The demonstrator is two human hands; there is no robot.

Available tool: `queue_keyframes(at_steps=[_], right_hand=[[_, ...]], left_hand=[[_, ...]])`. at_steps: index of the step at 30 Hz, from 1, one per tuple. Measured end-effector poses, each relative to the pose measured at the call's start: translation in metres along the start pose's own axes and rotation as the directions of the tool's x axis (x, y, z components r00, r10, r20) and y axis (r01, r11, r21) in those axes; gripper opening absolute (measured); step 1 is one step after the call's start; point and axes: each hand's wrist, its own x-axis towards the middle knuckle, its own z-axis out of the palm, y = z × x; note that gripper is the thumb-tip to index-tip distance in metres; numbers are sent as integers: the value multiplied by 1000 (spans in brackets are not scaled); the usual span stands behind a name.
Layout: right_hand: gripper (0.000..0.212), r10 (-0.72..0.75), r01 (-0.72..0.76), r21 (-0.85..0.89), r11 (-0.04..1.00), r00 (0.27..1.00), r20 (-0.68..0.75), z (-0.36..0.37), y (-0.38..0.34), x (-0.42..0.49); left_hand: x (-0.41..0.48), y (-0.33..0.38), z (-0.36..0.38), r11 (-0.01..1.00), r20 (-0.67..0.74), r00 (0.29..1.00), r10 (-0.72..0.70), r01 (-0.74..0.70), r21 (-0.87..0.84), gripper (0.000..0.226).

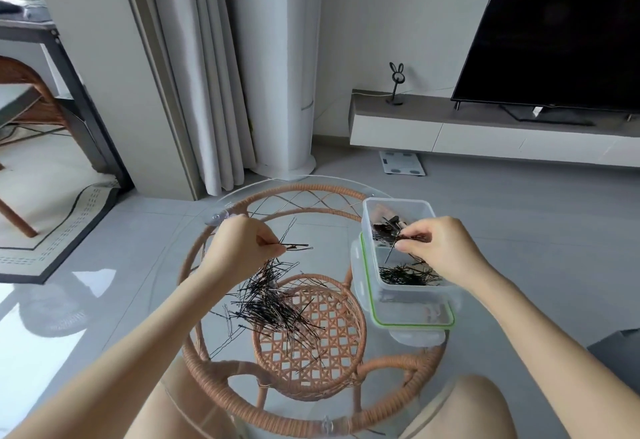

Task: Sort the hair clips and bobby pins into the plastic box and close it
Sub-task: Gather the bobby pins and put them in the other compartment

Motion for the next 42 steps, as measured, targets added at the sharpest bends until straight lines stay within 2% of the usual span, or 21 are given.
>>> queue_keyframes(at_steps=[4,7,12,14,16,18,21,25,28,31,34,36,38,40,42], right_hand=[[20,34,-11,-135,991,985,167,-2,32,7],[20,7,58,-203,978,952,307,8,47,7],[15,-1,51,-119,992,923,384,17,54,4],[17,8,26,-96,995,942,337,12,61,2],[29,4,22,-119,993,977,213,2,69,-1],[33,-19,26,-122,992,998,59,-8,75,-6],[36,-61,48,-122,991,993,-98,-23,77,-17],[37,-92,66,-171,983,984,-150,-33,74,-29],[40,-116,93,-170,981,985,-132,-33,66,-34],[35,-144,116,-197,974,980,-139,-26,52,-39],[43,-201,186,-114,976,970,-137,-10,29,-46],[42,-232,234,8,972,968,-96,7,11,-53],[33,-254,254,116,960,967,-22,34,-9,-58],[31,-238,224,157,962,969,72,64,-19,-59],[36,-206,177,174,969,965,161,100,-25,-58]], left_hand=[[7,16,9,999,10,1000,22,-21,-48,10],[12,32,17,994,26,999,40,-37,-105,10],[21,75,46,972,51,988,146,-134,-193,10],[28,92,61,961,47,982,184,-169,-220,11],[33,107,78,955,54,976,209,-192,-228,13],[36,116,96,955,81,969,233,-213,-205,13],[39,124,124,956,203,934,292,-278,-97,15],[44,123,150,898,470,824,317,-420,131,14],[45,123,142,875,546,780,306,-457,161,33],[45,119,114,890,480,793,376,-453,51,32],[45,96,81,927,304,877,371,-370,-64,27],[45,63,64,960,151,948,278,-268,-88,26],[40,17,51,990,47,989,140,-139,-11,27],[31,-27,46,994,2,1000,25,-25,102,31],[13,-67,45,986,-55,996,-75,82,143,36]])
